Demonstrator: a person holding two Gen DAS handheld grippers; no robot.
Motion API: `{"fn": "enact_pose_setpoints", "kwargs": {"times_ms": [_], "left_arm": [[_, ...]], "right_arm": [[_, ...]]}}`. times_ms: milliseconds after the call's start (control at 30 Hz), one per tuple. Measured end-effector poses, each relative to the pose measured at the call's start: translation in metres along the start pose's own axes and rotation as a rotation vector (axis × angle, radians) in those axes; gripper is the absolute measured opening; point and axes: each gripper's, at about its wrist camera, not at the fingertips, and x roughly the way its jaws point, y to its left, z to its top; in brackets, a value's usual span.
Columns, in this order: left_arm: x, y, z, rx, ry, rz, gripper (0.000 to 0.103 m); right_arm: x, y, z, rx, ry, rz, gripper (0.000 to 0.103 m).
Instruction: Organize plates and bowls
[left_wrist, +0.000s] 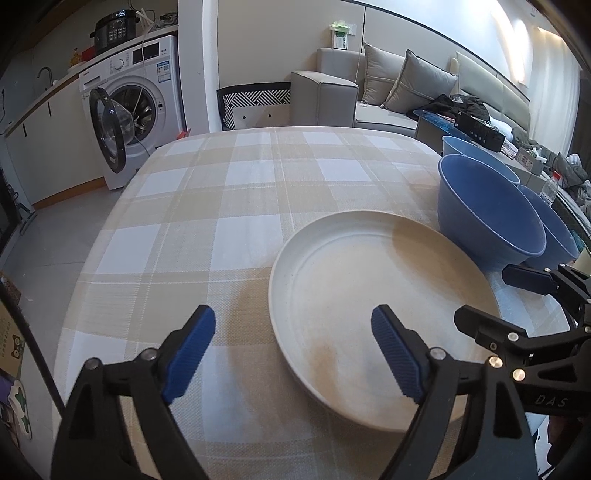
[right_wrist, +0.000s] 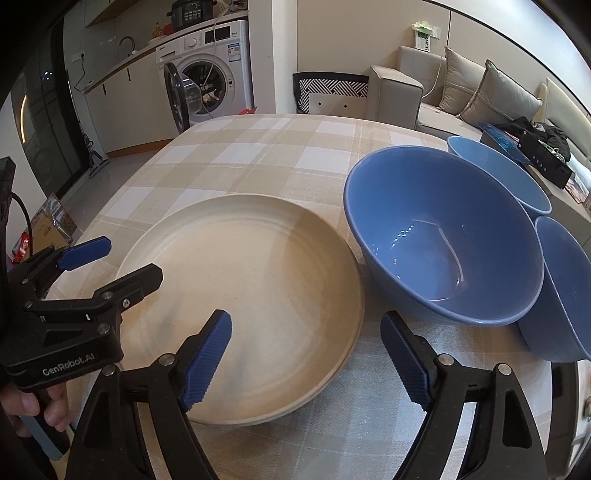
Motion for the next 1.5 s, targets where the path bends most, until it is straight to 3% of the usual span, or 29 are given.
{"fn": "enact_pose_setpoints", "kwargs": {"times_ms": [233, 433, 1500], "left_arm": [[-0.006, -0.001, 0.0, 0.005, -0.012, 0.005, 0.096], [-0.013, 0.0, 0.002, -0.003, -0.031, 0.007, 0.103], [-0.05, -0.027, 0.022, 0.044, -0.114, -0.047, 0.103]], "right_arm": [[-0.003, 0.002, 0.001, 0.001, -0.008, 0.012, 0.088], [-0.01, 0.0, 0.002, 0.009, -0.023, 0.021, 0.098], [-0.068, -0.033, 0.013, 0.036, -0.148, 0.031, 0.102]]}}
